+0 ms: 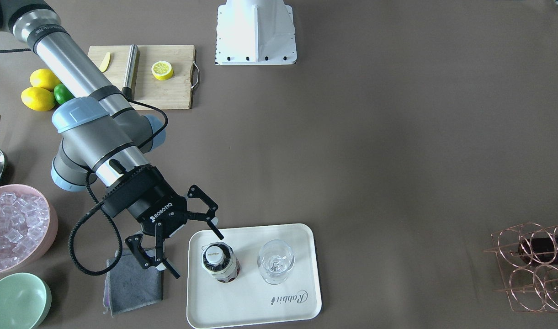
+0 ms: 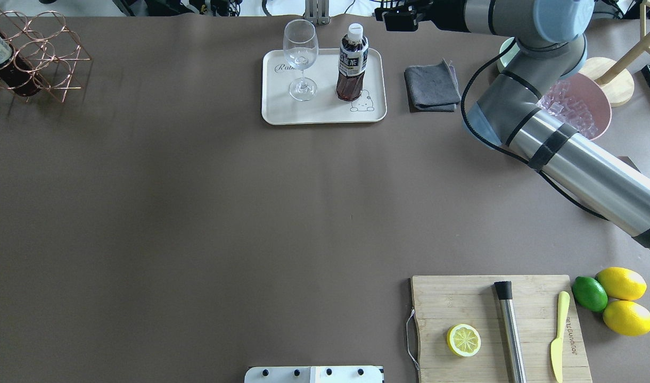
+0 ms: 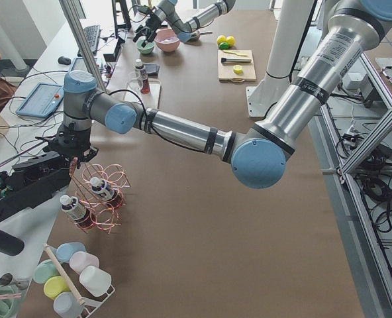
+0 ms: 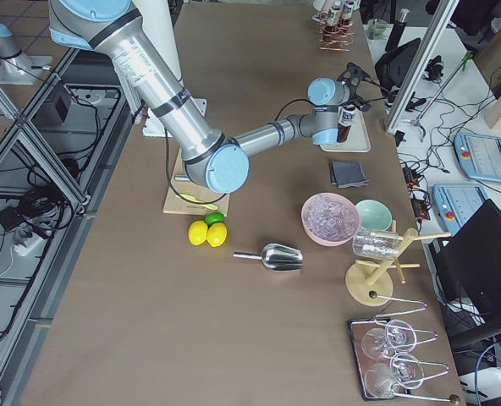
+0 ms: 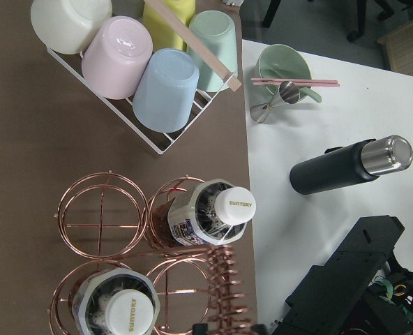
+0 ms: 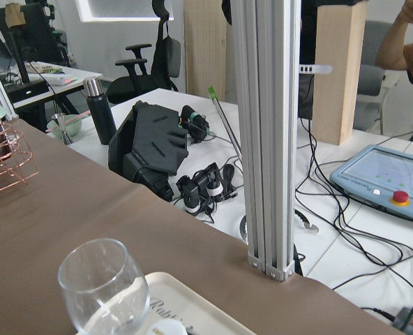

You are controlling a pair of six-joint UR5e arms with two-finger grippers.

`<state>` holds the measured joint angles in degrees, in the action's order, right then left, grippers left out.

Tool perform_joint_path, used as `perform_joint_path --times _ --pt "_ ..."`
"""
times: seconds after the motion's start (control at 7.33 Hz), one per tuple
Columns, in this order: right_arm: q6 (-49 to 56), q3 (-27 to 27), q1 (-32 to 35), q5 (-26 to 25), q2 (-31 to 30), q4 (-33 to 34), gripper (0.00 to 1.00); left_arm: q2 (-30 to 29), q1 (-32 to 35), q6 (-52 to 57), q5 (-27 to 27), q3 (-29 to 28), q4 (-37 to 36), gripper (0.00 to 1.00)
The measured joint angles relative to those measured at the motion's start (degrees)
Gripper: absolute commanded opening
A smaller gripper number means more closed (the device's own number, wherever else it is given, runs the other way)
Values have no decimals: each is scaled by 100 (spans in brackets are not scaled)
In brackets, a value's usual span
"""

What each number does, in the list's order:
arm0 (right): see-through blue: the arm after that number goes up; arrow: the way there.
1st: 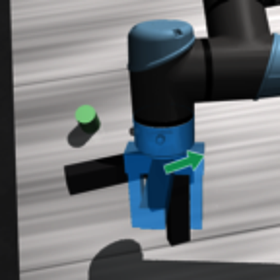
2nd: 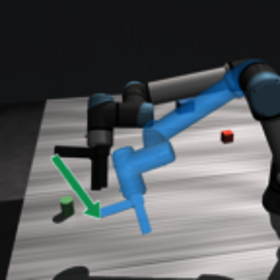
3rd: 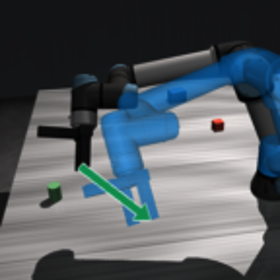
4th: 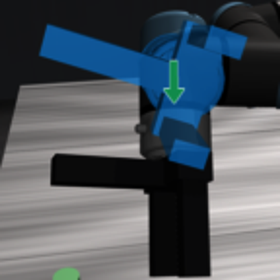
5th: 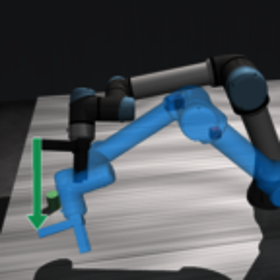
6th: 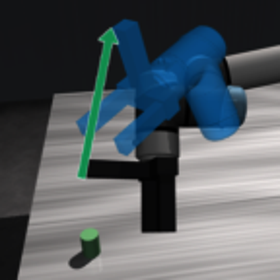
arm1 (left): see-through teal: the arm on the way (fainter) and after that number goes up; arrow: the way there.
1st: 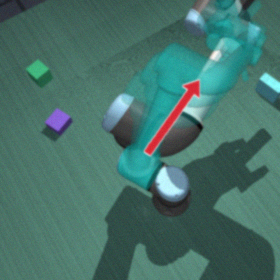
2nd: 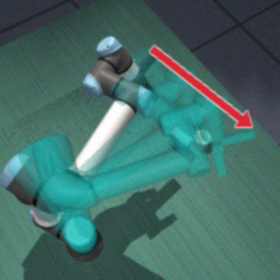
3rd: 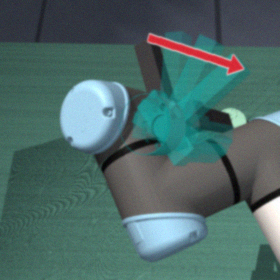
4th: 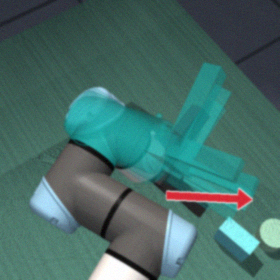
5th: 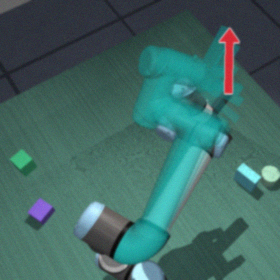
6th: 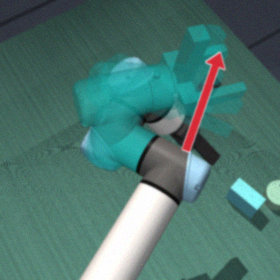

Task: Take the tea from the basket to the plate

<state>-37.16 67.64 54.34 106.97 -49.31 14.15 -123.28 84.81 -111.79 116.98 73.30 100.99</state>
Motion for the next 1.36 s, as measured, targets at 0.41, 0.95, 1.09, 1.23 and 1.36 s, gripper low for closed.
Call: perform_joint_path --times 0.41,0.95,1.09,1.23,1.36 --pt "-23 1092 262 1170 -836 1874 100 10 -18 -49 -13 -85 184 97" --pt "-90 2736 409 1910 -2514 3241 100 25 -17 -71 9 -8 182 94" --pt "-101 2882 533 2110 -2907 3446 100 141 4 -43 142 189 152 94" --pt "-104 3094 674 2286 -3323 3780 100 463 28 124 501 578 150 94" --pt "-99 3258 897 2568 -3641 4283 100 853 70 681 840 1048 89 94"
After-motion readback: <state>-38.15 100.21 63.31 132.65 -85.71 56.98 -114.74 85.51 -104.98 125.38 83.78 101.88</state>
